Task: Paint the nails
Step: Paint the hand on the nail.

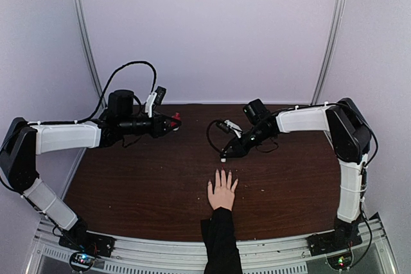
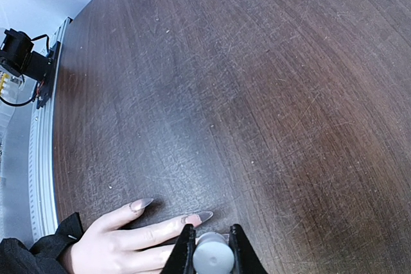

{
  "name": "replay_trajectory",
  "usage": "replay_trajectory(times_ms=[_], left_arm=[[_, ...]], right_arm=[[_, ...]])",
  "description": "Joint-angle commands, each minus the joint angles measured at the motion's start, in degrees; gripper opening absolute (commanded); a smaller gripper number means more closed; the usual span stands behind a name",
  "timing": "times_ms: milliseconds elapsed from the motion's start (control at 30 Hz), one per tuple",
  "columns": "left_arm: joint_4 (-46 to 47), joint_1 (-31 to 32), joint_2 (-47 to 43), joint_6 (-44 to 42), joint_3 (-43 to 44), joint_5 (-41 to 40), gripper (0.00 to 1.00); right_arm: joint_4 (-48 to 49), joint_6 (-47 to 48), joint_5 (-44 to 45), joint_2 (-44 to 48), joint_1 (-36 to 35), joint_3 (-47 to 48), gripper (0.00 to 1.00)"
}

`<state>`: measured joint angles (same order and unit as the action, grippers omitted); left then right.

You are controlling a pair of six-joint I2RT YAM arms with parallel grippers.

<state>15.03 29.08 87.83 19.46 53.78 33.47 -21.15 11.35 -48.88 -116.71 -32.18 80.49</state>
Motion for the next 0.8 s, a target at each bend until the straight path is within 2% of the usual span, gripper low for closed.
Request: replay_trajectory(times_ms=[0,767], left_arm=[[3.4,0.1,-0.9,-0.2,-0.2,0.1,0.0],[3.4,0.1,-1.1,-0.3,-0.4,-0.1,0.0]], right_arm=[[0.9,-0.2,-1.0,-0.3,-0.3,1.0,0.0],[0.0,0.6,0.0,-1.3,-0.3,1.4,0.0]])
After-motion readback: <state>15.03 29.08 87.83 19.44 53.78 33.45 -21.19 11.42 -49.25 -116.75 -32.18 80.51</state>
